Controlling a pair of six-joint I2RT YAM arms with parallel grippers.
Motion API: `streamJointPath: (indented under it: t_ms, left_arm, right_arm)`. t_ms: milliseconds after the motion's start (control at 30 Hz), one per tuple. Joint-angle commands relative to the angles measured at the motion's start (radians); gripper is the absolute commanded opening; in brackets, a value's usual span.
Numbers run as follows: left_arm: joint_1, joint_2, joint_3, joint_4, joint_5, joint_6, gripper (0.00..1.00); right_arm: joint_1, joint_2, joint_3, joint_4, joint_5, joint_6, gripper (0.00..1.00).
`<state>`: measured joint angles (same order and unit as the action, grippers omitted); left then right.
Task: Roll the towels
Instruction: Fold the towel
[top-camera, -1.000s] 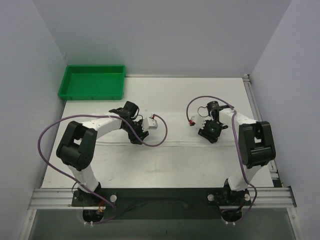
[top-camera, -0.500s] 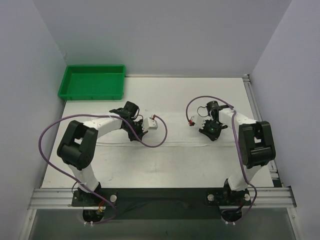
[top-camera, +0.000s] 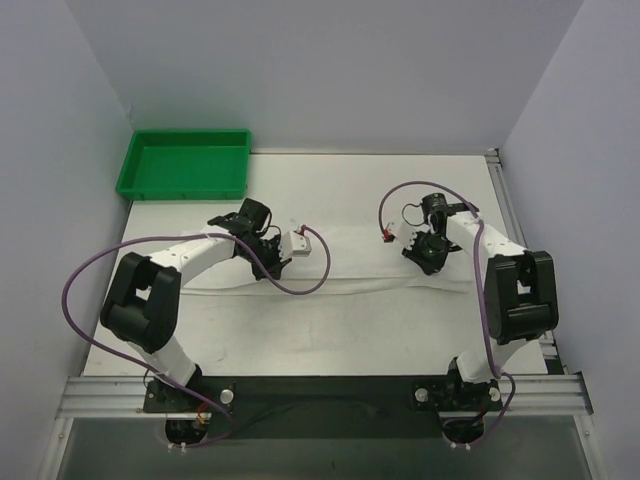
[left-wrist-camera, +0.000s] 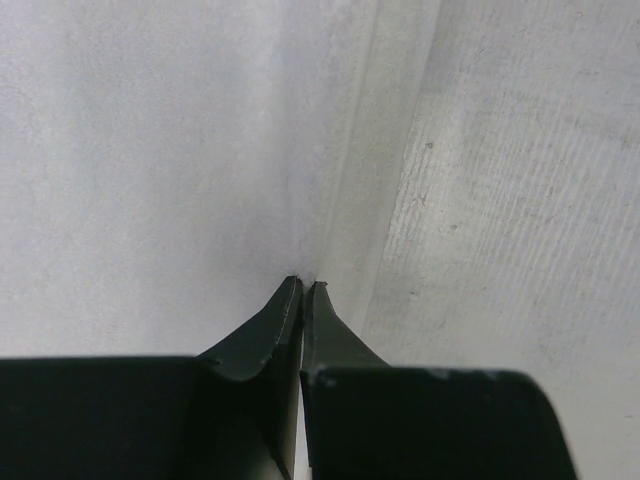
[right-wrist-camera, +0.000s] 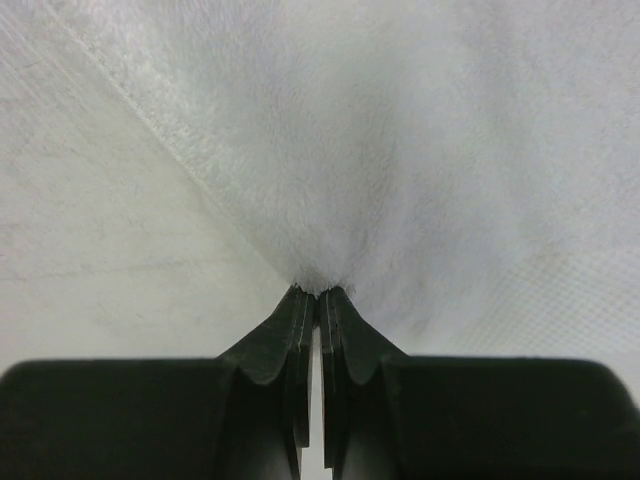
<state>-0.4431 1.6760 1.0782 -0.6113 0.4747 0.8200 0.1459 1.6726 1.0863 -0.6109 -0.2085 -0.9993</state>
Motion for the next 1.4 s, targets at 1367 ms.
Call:
streamJointPath:
  t_ms: [1367]
  left_arm:
    - [0.024, 0.013, 0.045, -0.094, 0.008, 0.004, 0.0]
  right_arm:
    - [-0.023, 0.065, 0.035, -0.109, 0.026, -0.005, 0.0]
